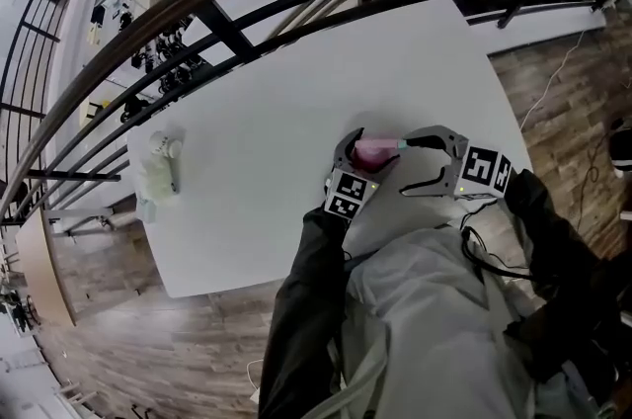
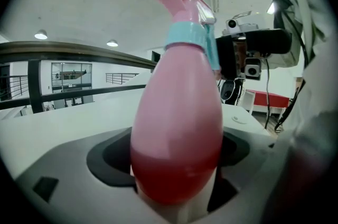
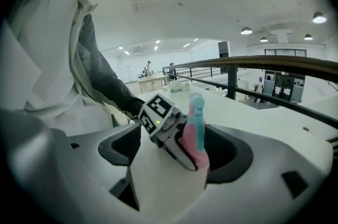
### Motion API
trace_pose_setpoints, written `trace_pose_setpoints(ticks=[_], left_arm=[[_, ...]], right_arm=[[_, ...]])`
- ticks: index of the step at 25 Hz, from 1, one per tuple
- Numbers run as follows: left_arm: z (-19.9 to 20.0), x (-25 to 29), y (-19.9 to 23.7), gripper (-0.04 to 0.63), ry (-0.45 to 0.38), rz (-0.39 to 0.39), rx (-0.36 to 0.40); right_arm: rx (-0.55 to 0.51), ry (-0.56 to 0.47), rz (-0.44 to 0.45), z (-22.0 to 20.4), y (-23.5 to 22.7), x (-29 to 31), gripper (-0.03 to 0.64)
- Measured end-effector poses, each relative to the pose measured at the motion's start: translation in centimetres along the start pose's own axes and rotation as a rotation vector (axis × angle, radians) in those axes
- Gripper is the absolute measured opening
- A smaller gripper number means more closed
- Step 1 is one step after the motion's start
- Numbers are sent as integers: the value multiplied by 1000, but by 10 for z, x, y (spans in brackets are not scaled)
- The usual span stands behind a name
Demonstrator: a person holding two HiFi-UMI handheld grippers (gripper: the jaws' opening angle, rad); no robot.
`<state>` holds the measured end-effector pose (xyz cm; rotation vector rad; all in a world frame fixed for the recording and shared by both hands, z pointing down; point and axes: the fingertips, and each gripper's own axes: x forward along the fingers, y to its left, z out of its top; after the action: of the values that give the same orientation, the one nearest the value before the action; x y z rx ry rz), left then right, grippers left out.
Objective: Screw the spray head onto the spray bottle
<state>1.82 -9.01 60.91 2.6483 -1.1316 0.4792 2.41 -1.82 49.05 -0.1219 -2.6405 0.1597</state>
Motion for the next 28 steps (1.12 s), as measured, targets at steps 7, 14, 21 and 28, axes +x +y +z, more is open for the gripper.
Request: trace_pose_setpoints(ticks=[7,14,21,28], left_arm=[[2,0,-1,442,1,4,0],[0,-1,-3,442,3,-2,3],[1,-1,-2,442,0,3,1],[0,-1,-3,442,0,-1,2]], right_arm=[[11,-41,114,15,43,42,370],[-235,-140,-146,53,8,-1,367],[-302,-21,-99,48,-32,31,368],[-217,64,-10,27,-22,27,367]])
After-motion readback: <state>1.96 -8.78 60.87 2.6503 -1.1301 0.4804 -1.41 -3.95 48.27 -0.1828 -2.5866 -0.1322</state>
